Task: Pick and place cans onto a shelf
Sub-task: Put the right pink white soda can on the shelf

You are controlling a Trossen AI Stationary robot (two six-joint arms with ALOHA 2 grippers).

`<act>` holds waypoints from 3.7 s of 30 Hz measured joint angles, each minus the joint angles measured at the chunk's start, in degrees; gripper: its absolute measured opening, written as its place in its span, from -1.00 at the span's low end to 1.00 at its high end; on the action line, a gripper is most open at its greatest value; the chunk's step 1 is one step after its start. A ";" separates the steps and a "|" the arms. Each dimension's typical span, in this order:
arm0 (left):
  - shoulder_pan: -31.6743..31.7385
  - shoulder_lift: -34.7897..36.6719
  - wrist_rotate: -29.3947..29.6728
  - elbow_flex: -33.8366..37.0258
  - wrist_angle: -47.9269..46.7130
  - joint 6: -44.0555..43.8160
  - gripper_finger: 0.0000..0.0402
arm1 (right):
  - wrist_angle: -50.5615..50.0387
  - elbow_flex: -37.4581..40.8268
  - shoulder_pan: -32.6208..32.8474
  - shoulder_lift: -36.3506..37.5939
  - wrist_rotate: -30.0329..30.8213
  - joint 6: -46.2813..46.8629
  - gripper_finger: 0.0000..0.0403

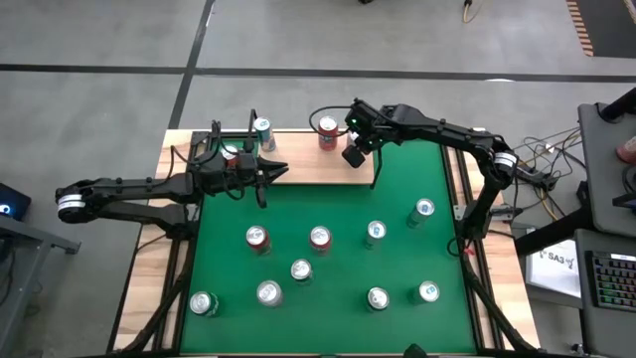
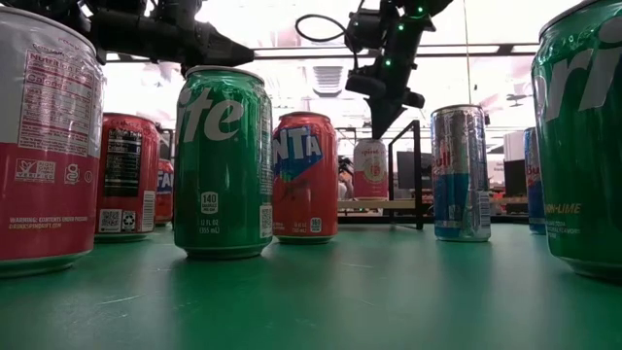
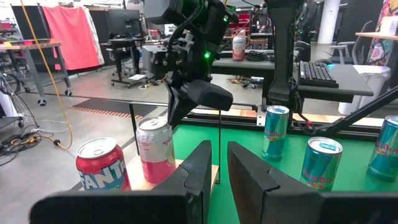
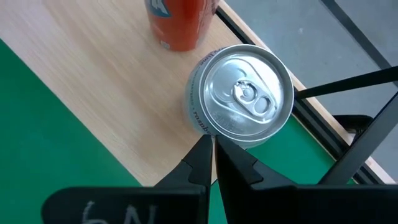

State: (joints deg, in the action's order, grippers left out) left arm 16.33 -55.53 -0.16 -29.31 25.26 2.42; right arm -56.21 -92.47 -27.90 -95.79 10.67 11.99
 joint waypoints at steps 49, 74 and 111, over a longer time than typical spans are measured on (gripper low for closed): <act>-0.01 0.00 0.20 0.01 0.04 1.08 -0.82 | 9.96 0.05 0.87 -3.87 2.92 0.99 -0.94; 0.00 0.00 0.20 0.01 0.02 1.09 -0.82 | 9.62 0.04 0.74 -3.87 3.05 1.53 -0.94; -8.38 0.00 -0.17 0.01 3.73 -8.15 -0.82 | 6.86 -0.03 10.84 5.01 2.85 -0.65 -0.94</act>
State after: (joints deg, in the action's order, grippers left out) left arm 7.95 -55.53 -0.34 -29.30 28.98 -5.74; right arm -49.35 -92.50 -17.06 -90.77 13.52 11.34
